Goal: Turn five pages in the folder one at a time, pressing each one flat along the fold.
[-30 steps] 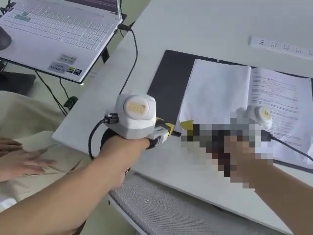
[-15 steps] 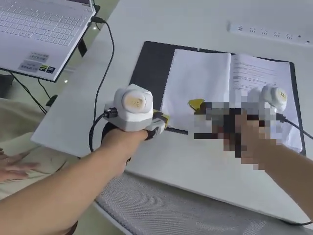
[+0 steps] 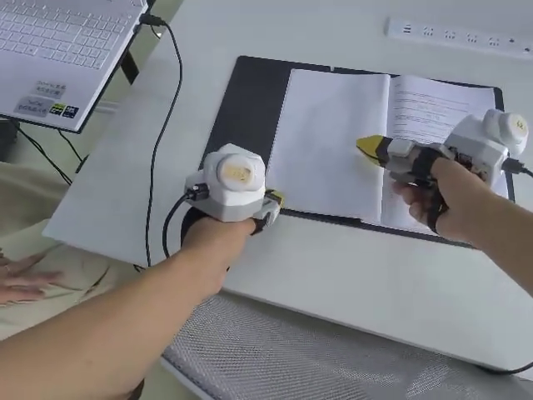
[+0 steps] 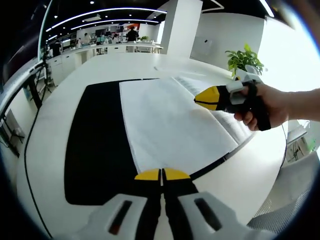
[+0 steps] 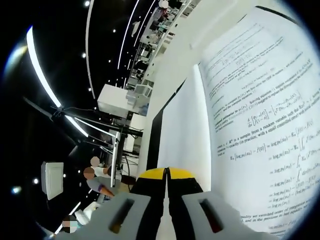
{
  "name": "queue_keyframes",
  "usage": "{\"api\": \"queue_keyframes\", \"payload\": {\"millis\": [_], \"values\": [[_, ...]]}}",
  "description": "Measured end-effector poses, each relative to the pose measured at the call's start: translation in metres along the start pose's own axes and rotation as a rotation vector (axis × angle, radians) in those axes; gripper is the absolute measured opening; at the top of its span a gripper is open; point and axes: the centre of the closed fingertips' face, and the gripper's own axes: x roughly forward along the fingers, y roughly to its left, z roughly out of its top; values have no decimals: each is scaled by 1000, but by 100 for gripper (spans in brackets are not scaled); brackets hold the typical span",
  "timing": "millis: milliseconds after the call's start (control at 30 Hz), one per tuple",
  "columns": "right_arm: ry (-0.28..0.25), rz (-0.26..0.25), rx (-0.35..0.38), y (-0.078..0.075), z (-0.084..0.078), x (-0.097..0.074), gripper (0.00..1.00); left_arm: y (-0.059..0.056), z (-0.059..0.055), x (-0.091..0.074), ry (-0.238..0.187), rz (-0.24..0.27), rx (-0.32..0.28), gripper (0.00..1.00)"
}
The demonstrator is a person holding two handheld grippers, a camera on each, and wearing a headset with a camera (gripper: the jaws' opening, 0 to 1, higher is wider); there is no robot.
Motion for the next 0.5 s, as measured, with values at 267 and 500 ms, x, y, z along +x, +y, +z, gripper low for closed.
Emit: {"api": "queue_keyframes", "payload": {"millis": [267, 500], "values": [[31, -26, 63, -18, 5, 3, 0, 3, -1, 1, -20, 20, -17, 0], [14, -18, 107, -15, 22, 13, 0, 2, 0, -1, -30, 29, -2, 0]]}}
